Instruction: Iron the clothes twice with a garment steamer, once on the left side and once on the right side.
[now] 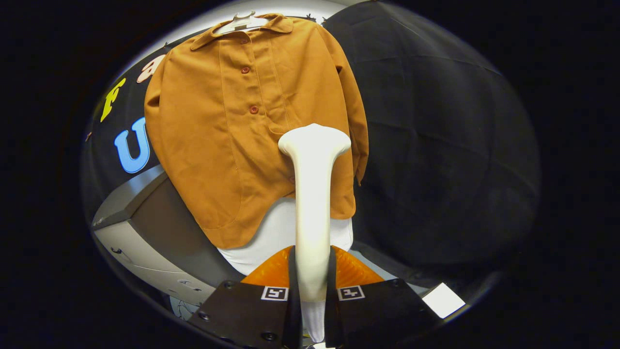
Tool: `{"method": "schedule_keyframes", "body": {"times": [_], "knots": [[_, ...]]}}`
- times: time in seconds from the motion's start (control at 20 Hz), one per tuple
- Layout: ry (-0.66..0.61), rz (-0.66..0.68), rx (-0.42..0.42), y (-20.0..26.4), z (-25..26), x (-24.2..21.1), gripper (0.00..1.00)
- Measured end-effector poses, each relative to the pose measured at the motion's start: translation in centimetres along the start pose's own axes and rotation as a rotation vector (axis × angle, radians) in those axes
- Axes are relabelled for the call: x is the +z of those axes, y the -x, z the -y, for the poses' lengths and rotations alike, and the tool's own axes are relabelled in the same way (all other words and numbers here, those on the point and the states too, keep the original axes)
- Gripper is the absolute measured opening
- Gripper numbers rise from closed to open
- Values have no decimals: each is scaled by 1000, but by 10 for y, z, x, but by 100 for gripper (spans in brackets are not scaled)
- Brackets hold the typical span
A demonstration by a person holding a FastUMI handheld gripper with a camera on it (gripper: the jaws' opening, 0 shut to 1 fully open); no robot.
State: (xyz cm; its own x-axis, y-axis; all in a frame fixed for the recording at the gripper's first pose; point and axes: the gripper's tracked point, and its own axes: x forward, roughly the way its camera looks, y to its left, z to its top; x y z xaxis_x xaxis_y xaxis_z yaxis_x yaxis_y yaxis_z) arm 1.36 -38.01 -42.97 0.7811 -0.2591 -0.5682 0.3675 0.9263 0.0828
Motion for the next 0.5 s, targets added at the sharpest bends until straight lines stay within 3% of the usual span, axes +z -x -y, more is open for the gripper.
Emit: {"method": "schedule_keyframes", "body": {"times": [0.5], "knots": [[-57,-60,-32,52,-19,-50,22]]}}
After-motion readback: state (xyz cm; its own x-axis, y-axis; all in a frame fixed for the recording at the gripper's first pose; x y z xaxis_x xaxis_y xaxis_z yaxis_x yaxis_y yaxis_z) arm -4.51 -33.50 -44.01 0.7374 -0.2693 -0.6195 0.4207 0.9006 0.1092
